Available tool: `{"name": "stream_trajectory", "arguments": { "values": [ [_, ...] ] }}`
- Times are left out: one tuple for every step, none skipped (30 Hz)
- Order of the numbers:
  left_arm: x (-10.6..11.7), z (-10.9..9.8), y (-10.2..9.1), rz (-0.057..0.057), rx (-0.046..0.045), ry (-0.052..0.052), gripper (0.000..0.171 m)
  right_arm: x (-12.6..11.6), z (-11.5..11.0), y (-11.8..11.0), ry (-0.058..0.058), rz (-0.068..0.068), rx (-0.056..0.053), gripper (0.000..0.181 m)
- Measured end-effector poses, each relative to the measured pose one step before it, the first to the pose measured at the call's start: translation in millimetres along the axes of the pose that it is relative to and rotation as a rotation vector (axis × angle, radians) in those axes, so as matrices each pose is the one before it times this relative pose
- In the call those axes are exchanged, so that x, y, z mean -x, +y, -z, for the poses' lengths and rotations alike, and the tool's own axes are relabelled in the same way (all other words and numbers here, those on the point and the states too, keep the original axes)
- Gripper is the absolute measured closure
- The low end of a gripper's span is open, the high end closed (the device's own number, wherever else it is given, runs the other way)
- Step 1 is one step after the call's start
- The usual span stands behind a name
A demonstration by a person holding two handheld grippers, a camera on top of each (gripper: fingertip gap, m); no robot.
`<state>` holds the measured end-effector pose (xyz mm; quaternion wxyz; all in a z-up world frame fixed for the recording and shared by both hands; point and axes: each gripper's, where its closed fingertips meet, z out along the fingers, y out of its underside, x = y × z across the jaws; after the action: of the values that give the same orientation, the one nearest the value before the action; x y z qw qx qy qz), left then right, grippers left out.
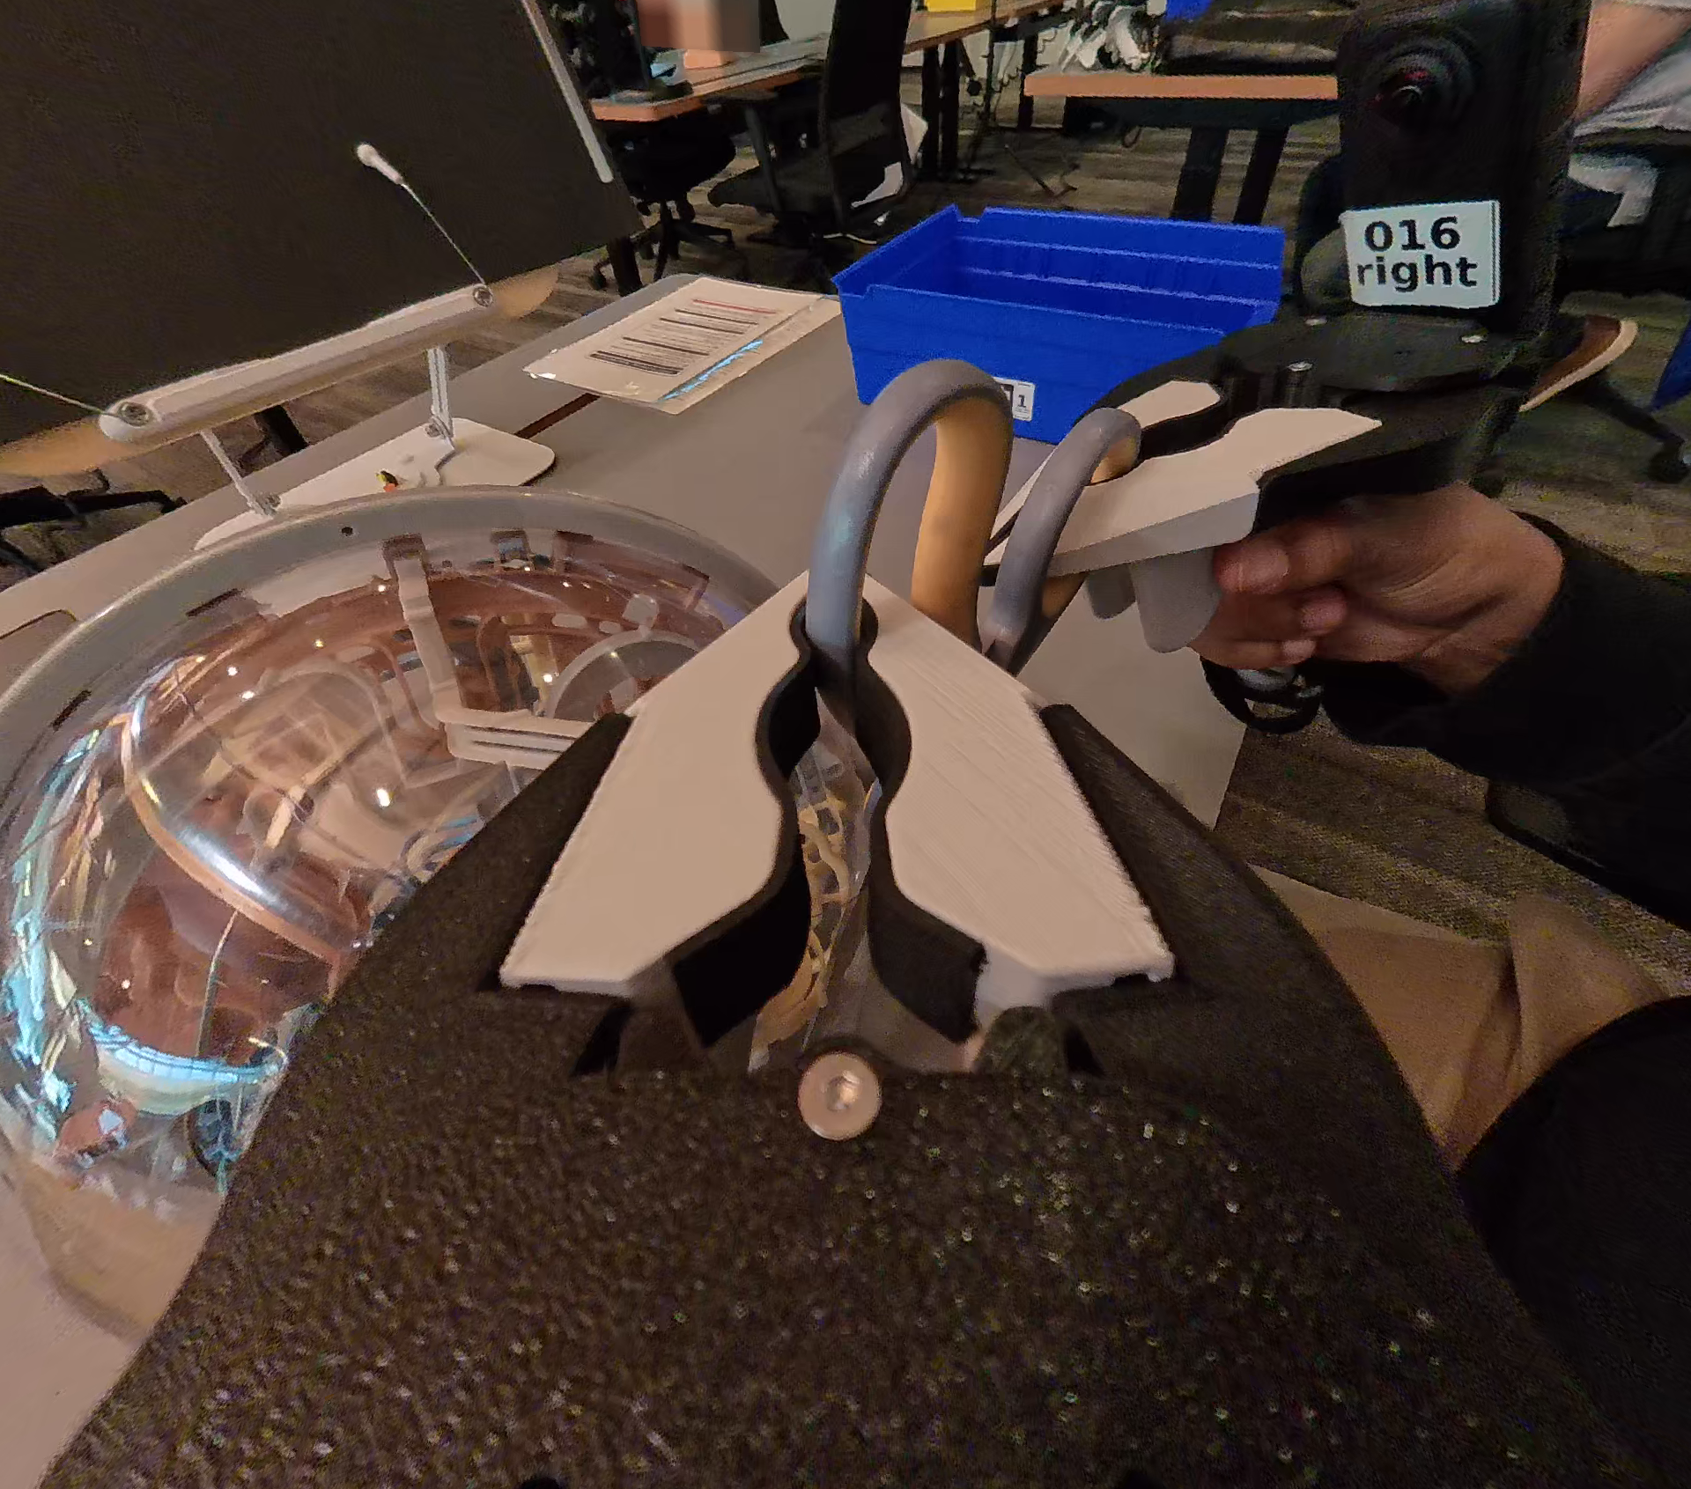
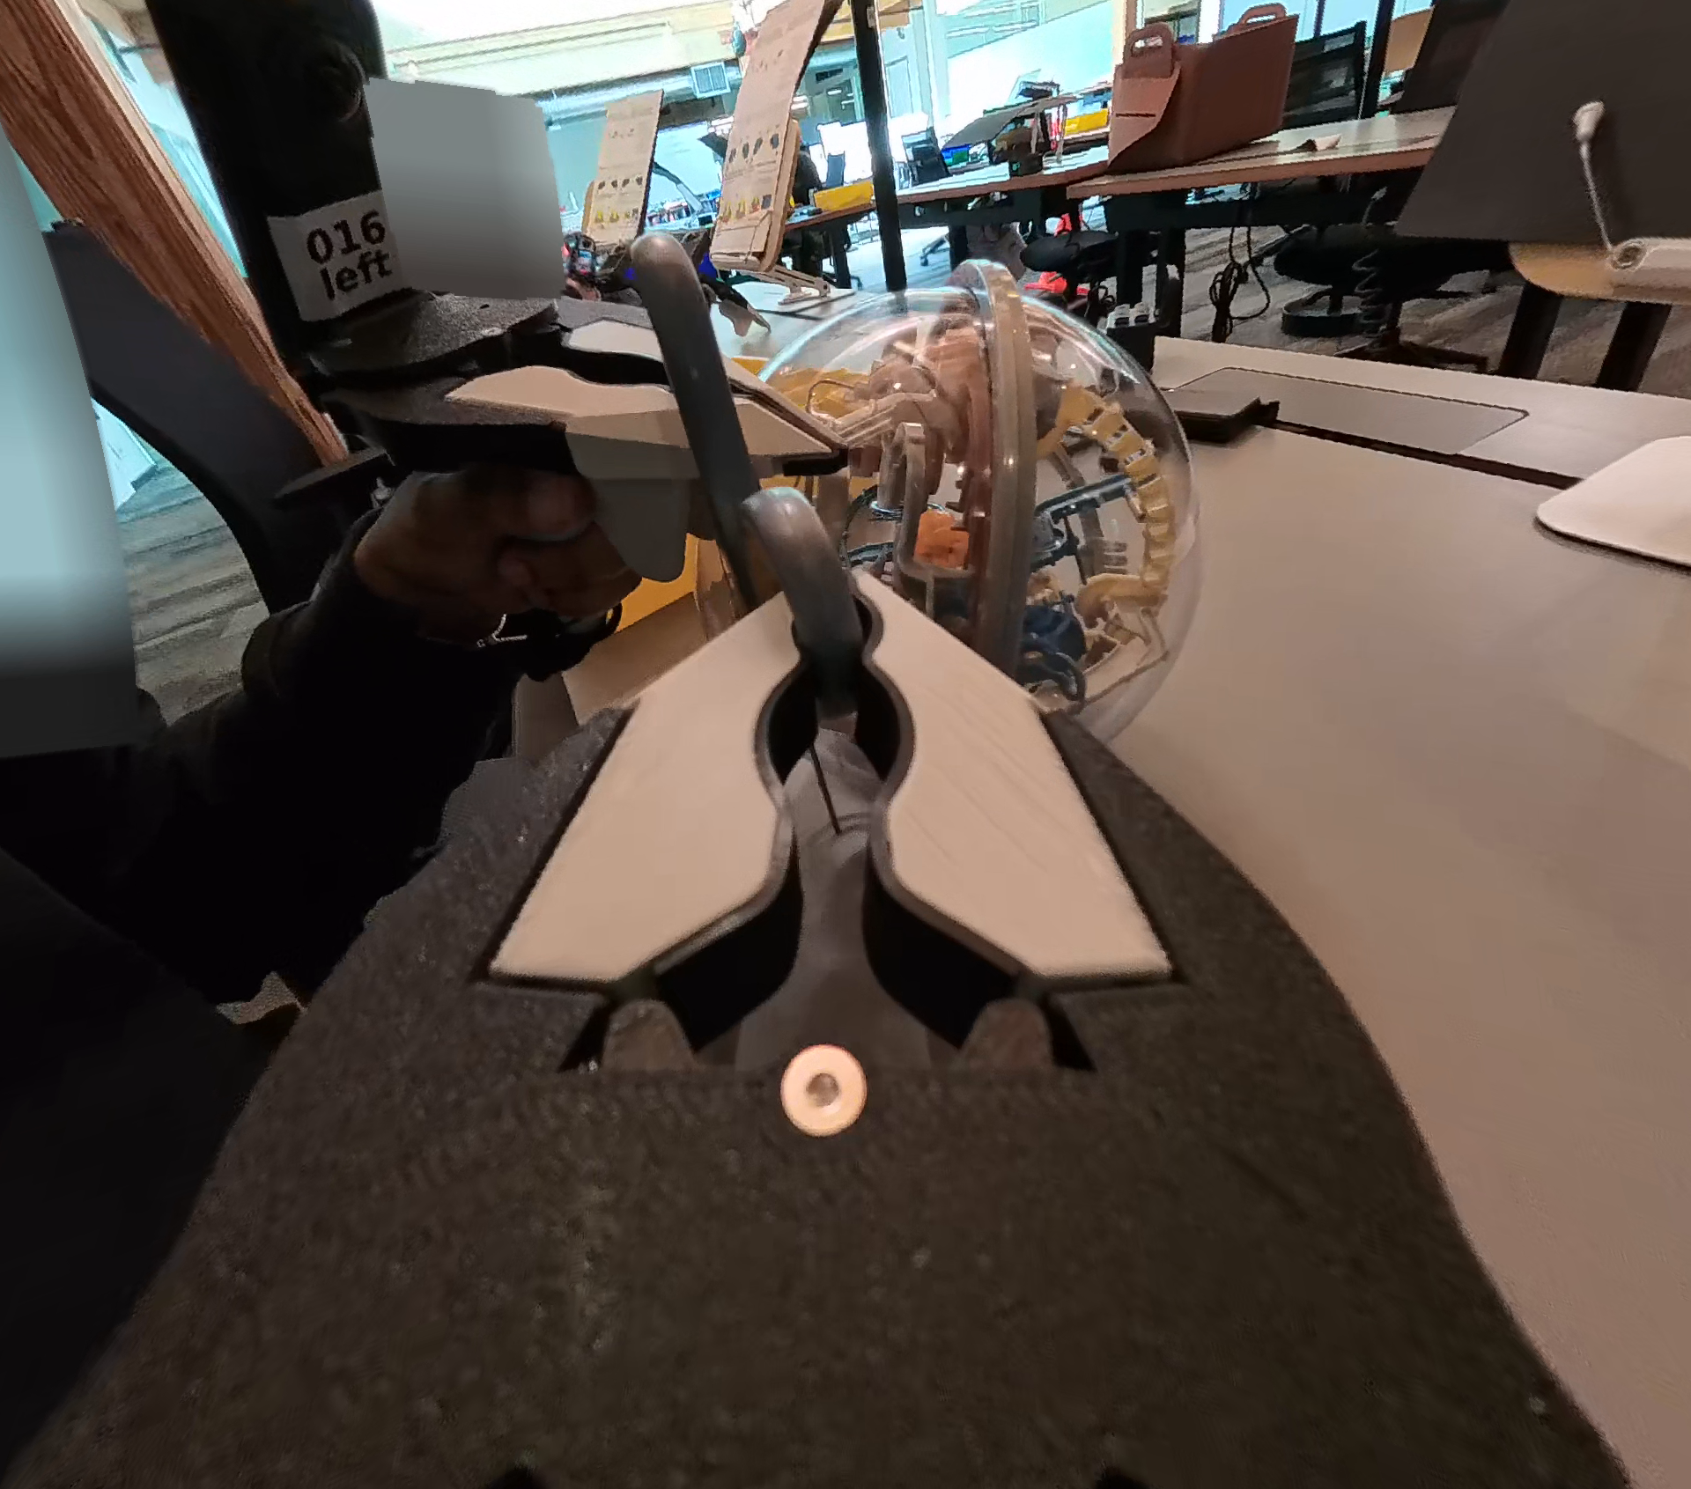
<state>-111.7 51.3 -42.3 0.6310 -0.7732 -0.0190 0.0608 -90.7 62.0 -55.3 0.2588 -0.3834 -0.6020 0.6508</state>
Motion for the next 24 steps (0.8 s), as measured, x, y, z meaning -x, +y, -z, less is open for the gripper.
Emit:
{"name": "stream_trajectory", "arguments": {
  "values": [
    [1.02,1.0,-0.37,0.0044,-0.00369,0.0002,0.171,0.34,-0.94,-0.69,-0.0025,0.0032,0.0037,0.181],
    [0.51,0.38,-0.1,0.0029,-0.00232,-0.0033,0.171,-0.03,-0.96,-0.63,-0.0016,0.0018,0.0009,0.181],
    [1.12,0.54,0.07,0.0008,0.00017,-0.0036,0.171,-0.35,-1.36,0.23,0.0003,0.0014,0.0014,0.181],
    [1.51,0.31,0.51,-0.0063,0.00579,-0.004,0.171,-0.7,-1.18,0.44,0.0012,-0.0004,-0.0003,0.181],
    [1.2,0.07,0.06,-0.0064,-0.00121,-0.0053,0.171,-0.76,-0.58,-0.55,0.001,-0.0021,-0.0065,0.181],
    [0.83,-0.04,-0.89,-0.0074,-0.00964,-0.0083,0.171,-0.82,0.27,-0.46,0.0021,-0.0013,-0.004,0.181],
    [0.73,-0.52,-0.92,-0.0055,-0.01398,-0.0147,0.171,-1.05,0.36,-0.18,0.0028,0.0027,0.0001,0.181],
    [1.35,0.03,-0.85,-0.0089,-0.01358,-0.0207,0.171,-0.56,-0.17,-0.35,0.0017,0.0038,-0.0002,0.181],
    [1.07,0.73,-0.57,-0.0149,-0.00592,-0.0193,0.171,0.16,-0.26,-0.77,-0.0032,0.0034,-0.0004,0.181],
    [0.53,1.46,-1.07,-0.0174,-0.00602,-0.0106,0.171,1.06,-0.23,-1.57,-0.0043,0.0021,-0.0003,0.181],
    [1.36,1.62,-1.55,-0.0163,-0.0049,-0.0112,0.171,1.47,-0.45,-2.08,0.0011,0.0051,-0.0035,0.181],
    [1.81,1.56,-2.47,-0.0105,-0.00891,-0.0149,0.171,1.66,-0.65,-2.01,0.0055,0.0117,-0.0052,0.181],
    [1.91,1.64,-2.47,-0.0121,-0.01078,-0.016,0.171,0.96,-0.67,-0.78,0.0095,0.0133,0.0003,0.181],
    [2.74,1.11,-1.41,-0.0179,-0.00407,-0.023,0.171,1.45,-0.49,0.6,0.0027,0.0111,0.0089,0.181],
    [2.67,0.7,-0.15,-0.0191,0.00735,-0.0205,0.169,0.62,0.31,1.17,0.0025,0.0132,0.0117,0.181],
    [0.74,0.64,-0.52,-0.0126,0.00574,-0.005,0.164,-0.05,1.48,-0.06,-0.0016,0.0027,0.0008,0.181],
    [0.68,0.8,-2.15,0.0026,-0.0039,-0.0021,0.158,-1.17,1.79,0.22,-0.0007,-0.0026,-0.0005,0.181],
    [-1.19,1.3,-3.95,0.0216,-0.01736,0.0169,0.156,-1.35,1.73,0.63,-0.0045,-0.0071,-0.0017,0.181],
    [-3.42,1.68,-5.71,0.0433,-0.02812,0.0388,0.156,-1.88,1.72,0.9,-0.0029,-0.0098,-0.0027,0.181],
    [-1.94,1.76,-6.51,0.0588,-0.03184,0.0365,0.156,-2.32,1.84,1.13,-0.0006,-0.0111,-0.0028,0.181],
    [-1.61,1.33,-4.91,0.0504,-0.02177,0.0369,0.156,-1.47,1.77,0.85,-0.0047,-0.0126,-0.0054,0.181],
    [-2.19,-0.34,0.62,0.0197,0.01142,0.033,0.156,-0.84,1.34,0.59,-0.0016,-0.0075,-0.0049,0.181],
    [0.84,-1.87,3.52,-0.01,0.02482,0.0003,0.156,-0.51,0.88,0.55,0.0036,0.0031,-0.0015,0.181],
    [1.38,-2.58,4.83,-0.0315,0.0268,-0.0168,0.156,0.61,0.25,0.08,0.0026,0.0076,0.0009,0.181]
  ]
}}
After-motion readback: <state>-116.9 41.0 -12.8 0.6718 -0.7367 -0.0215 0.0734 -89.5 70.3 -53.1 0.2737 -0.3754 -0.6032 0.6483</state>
